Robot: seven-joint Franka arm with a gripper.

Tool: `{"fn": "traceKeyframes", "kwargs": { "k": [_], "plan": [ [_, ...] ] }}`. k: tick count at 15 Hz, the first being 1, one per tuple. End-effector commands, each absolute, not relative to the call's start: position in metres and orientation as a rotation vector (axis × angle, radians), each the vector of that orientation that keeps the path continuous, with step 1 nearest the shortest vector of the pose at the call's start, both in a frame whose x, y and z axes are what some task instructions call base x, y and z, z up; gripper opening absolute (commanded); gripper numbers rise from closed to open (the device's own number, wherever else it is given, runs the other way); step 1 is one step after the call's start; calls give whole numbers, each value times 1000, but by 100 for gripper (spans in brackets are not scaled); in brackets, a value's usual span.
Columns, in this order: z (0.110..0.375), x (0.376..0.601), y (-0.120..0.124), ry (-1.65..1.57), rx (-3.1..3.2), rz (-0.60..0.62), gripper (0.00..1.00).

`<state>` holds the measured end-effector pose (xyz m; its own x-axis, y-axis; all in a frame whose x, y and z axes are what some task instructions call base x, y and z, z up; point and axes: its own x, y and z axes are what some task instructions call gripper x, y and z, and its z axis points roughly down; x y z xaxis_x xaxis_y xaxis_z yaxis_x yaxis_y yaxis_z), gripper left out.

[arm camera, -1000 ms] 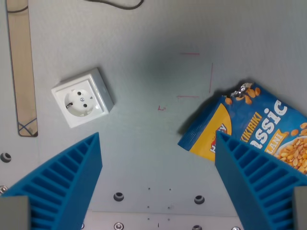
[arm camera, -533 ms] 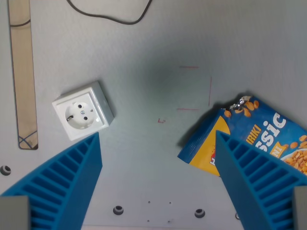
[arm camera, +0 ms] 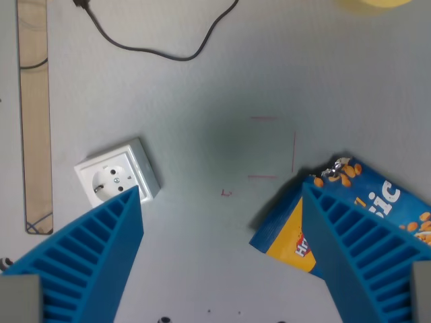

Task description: Rotate around base negative y

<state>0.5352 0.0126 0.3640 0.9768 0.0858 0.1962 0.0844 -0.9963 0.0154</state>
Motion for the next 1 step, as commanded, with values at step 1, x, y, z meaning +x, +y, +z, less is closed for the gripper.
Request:
{"fn": "traceKeyframes", "kwargs": {
  "k": [1],
  "plan": [
    [363, 519, 12, 129, 3009, 798, 100]
  ]
}}
